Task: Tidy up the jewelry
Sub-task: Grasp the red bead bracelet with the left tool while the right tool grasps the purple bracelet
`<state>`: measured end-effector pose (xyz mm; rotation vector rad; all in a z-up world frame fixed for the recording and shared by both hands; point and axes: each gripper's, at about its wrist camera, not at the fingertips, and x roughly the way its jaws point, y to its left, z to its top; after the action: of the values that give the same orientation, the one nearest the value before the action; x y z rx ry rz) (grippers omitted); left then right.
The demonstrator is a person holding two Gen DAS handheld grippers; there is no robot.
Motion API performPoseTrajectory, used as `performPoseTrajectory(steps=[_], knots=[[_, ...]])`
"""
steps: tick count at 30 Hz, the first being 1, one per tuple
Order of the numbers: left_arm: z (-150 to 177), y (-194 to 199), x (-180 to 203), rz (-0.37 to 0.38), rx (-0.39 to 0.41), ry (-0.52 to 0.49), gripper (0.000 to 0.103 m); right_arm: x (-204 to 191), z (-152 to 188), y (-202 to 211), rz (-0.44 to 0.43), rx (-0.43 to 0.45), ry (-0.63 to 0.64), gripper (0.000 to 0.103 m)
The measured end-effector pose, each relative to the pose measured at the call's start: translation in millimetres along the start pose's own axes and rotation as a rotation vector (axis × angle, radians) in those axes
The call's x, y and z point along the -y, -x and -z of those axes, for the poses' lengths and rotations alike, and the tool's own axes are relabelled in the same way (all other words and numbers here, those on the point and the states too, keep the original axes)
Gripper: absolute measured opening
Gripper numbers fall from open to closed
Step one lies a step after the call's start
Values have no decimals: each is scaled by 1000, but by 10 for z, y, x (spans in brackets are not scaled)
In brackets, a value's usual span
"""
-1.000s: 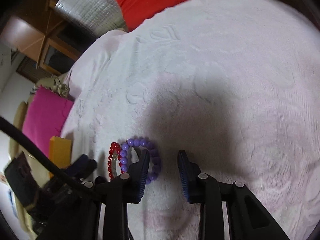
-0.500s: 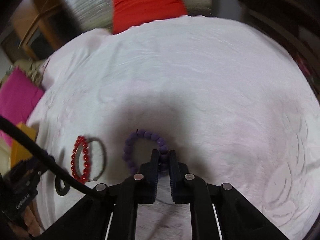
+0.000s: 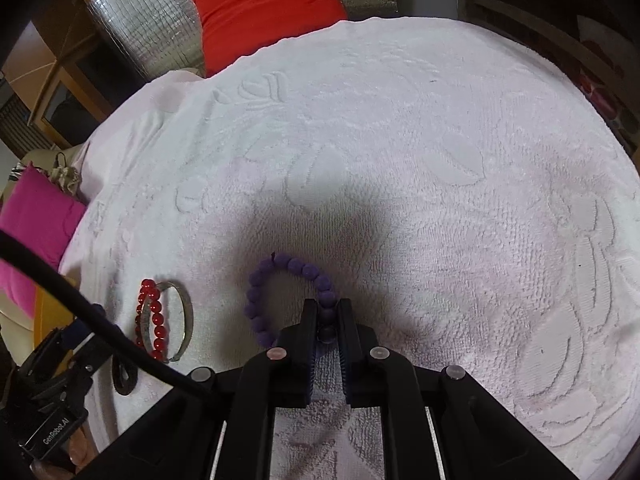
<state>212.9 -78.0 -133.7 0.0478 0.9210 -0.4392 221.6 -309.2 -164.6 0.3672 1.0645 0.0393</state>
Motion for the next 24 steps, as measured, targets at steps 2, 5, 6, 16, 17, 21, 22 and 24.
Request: performPoseTrajectory(steps=[2,5,6,16,17,21,22,24], knots=[[-6,-9,111,-18,15,-39,58,-6,-22,-40,-10,0,-3,13],[-9,-35,215,-30,23,-78,50,-4,-22,-61,-22,1,-9,13],[-15,-53,232,-12,19,-79,36,2,-17,-56,-24,3,-10,13],[-37,-326,323,41,-58,-72,27,49,26,-40,-59,17,-13,13],[-30,-363,319,46,-68,-70,27,53,29,-38,-61,18,-15,13],[-43,-381,294,57,-58,-58,13,48,29,-35,-58,19,-14,13],[-40,-380,277,61,-58,-54,11,46,26,-37,-57,20,-13,13],[-35,-360,245,70,-48,-44,10,37,27,-34,-52,22,-10,13]])
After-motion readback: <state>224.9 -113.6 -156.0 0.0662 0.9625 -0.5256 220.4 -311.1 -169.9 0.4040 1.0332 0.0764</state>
